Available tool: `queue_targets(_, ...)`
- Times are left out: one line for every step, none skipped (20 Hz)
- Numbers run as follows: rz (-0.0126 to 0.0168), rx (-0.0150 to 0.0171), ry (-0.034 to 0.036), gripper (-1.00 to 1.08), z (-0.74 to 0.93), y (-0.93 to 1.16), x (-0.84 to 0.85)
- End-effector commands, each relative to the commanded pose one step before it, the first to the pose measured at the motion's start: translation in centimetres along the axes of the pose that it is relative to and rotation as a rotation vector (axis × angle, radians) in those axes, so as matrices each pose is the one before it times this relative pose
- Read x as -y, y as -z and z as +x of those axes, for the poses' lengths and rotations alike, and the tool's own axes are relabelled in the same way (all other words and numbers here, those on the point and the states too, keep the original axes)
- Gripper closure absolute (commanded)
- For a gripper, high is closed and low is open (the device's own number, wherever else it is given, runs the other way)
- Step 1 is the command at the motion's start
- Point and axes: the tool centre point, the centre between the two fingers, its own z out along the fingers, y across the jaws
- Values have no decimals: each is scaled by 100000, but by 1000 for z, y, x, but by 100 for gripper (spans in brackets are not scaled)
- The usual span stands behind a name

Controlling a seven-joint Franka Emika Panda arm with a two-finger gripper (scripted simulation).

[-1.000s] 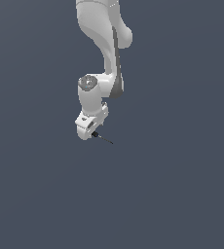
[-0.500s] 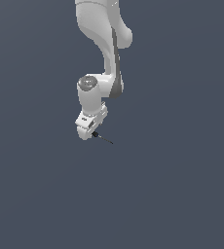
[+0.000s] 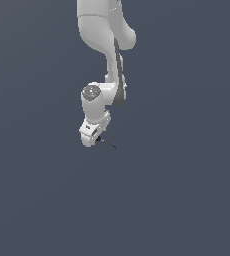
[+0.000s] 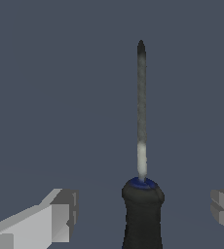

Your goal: Pick up the object and move it to a goal position.

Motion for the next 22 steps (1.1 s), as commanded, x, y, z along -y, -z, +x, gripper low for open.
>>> queue_targets(-16,-5,83,-92,-16,-1040,13)
queue_targets(-7,1,48,-92,14,-290,-3)
queue_targets(0,0,0,-92,-7,-237,-14)
queue_targets(0,0,0,-92,-4,-182,-14)
queue_targets(0,0,0,-92,-2,-129,-12)
queue_targets(0,0,0,-92,-1,-77,-8)
queue_targets(0,0,0,-92,0,-25,-3)
queue_targets(0,0,0,108,0,0,0)
queue_targets(0,0,0,108,0,0,0)
queue_targets(0,0,0,108,0,0,0)
queue_targets(0,0,0,108,0,0,0)
queue_targets(0,0,0,108,0,0,0)
queue_targets(0,0,0,108,0,0,0)
queue_targets(0,0,0,108,0,0,0)
queue_targets(0,0,0,108,0,0,0)
queue_targets(0,0,0,108,0,0,0)
queue_targets(0,0,0,108,0,0,0)
queue_targets(-48,-1,8,108,11,28,-12)
queue_targets(0,0,0,108,-4,24,-14)
queue_targets(0,0,0,108,-11,72,-41)
queue_targets(0,0,0,108,-19,119,-68)
queue_targets(0,0,0,108,-26,167,-96)
